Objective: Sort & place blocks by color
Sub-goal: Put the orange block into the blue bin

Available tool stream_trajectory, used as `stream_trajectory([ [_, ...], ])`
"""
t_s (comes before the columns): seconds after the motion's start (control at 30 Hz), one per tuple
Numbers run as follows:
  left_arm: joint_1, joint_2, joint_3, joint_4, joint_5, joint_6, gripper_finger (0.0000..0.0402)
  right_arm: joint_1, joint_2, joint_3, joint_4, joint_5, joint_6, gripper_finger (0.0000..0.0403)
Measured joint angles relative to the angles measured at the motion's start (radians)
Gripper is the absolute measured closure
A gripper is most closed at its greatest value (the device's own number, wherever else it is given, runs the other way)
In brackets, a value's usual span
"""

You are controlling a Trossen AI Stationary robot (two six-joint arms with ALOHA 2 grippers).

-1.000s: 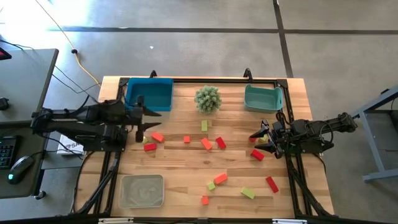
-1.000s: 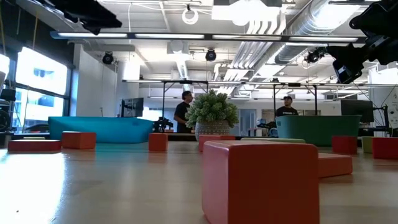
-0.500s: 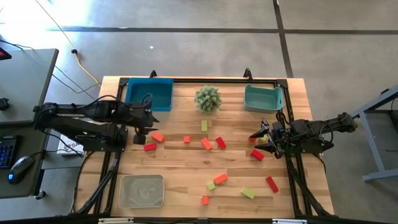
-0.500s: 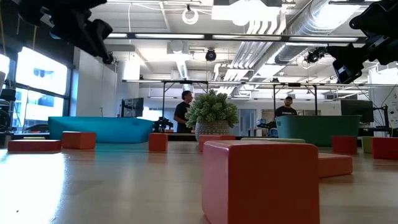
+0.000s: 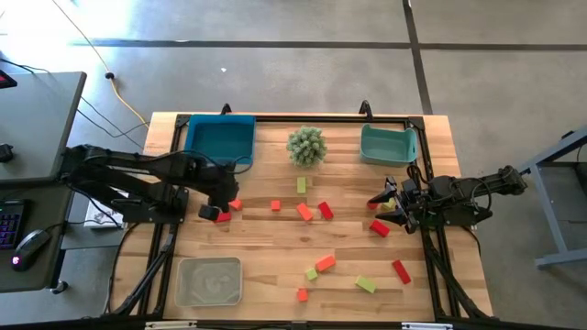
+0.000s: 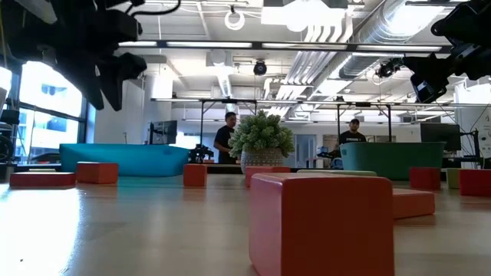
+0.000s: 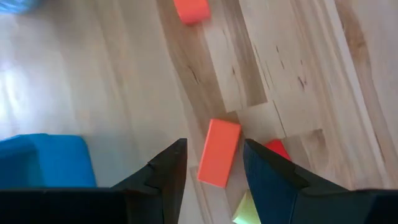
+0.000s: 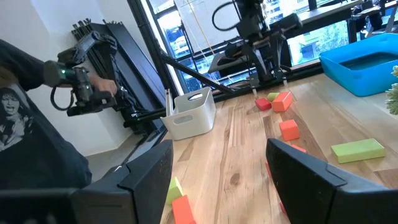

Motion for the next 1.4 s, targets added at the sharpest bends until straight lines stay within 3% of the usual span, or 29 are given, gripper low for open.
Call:
stream_trajectory([
  [0.5,0.001,0.162,0.0,0.013,-0.004,-0.013,0.0255,0.0,0.0,0.0,0.0,0.0,0.0,0.0156],
  [0.9,0.001,0.261,0.0,0.011,-0.024,0.03,0.0207,0.0,0.0,0.0,0.0,0.0,0.0,0.0156],
  [1.4,0.001,0.374,0.0,0.017,-0.029,0.052,0.0204,0.0,0.0,0.0,0.0,0.0,0.0,0.0156],
])
